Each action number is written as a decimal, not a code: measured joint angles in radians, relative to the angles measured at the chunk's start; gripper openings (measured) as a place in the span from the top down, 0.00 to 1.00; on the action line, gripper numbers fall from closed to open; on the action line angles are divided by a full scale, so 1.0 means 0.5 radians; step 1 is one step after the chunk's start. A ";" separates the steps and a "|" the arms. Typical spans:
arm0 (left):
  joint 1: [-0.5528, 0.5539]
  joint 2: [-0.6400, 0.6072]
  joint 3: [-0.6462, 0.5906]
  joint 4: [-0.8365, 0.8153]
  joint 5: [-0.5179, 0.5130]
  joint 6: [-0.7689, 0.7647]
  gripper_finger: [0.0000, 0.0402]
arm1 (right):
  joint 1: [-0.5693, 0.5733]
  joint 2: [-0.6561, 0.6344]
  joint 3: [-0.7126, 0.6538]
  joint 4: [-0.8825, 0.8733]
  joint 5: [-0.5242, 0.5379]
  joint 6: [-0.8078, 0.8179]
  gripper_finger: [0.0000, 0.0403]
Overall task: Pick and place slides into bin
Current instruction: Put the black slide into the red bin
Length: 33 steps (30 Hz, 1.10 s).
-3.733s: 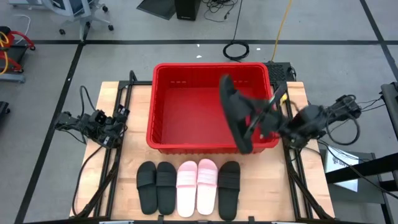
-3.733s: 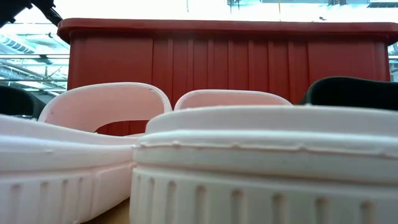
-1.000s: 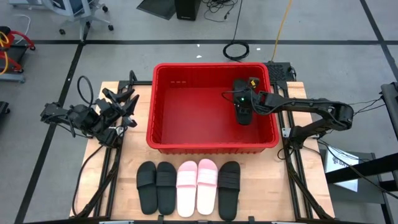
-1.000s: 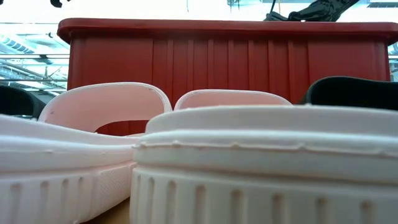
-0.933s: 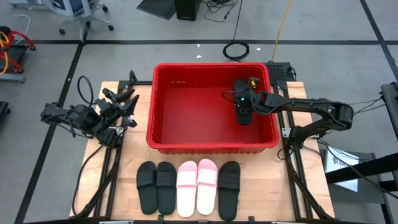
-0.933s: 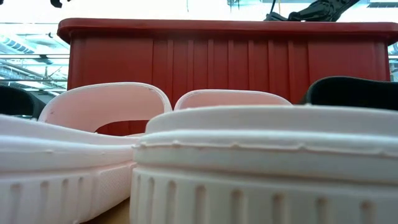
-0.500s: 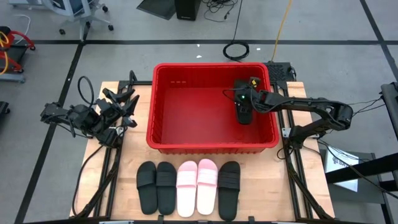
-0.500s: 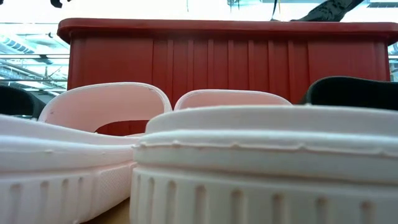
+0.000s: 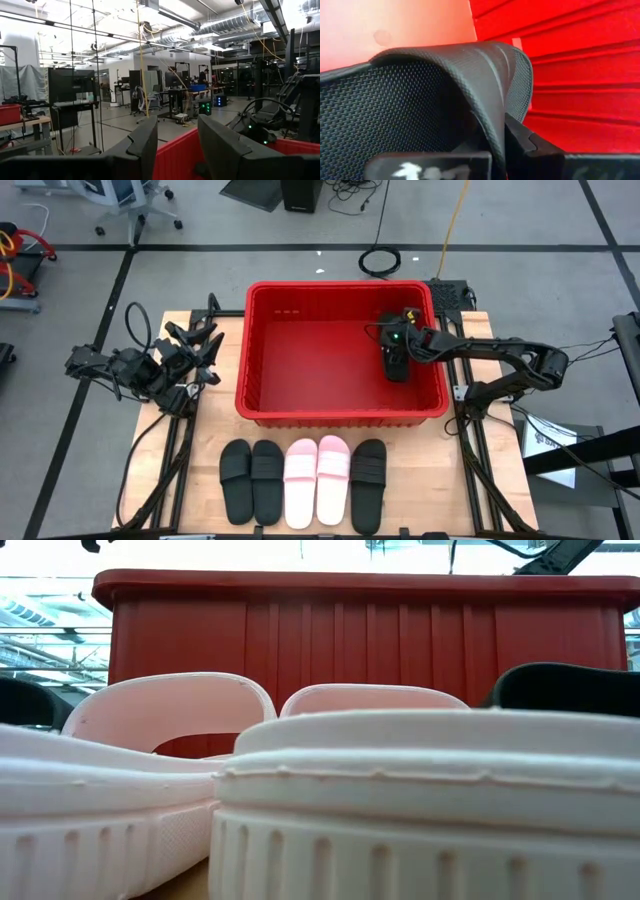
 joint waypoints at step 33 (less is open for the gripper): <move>0.029 0.027 0.000 0.002 0.018 0.002 0.63 | -0.004 0.251 0.111 0.092 -0.016 0.131 0.99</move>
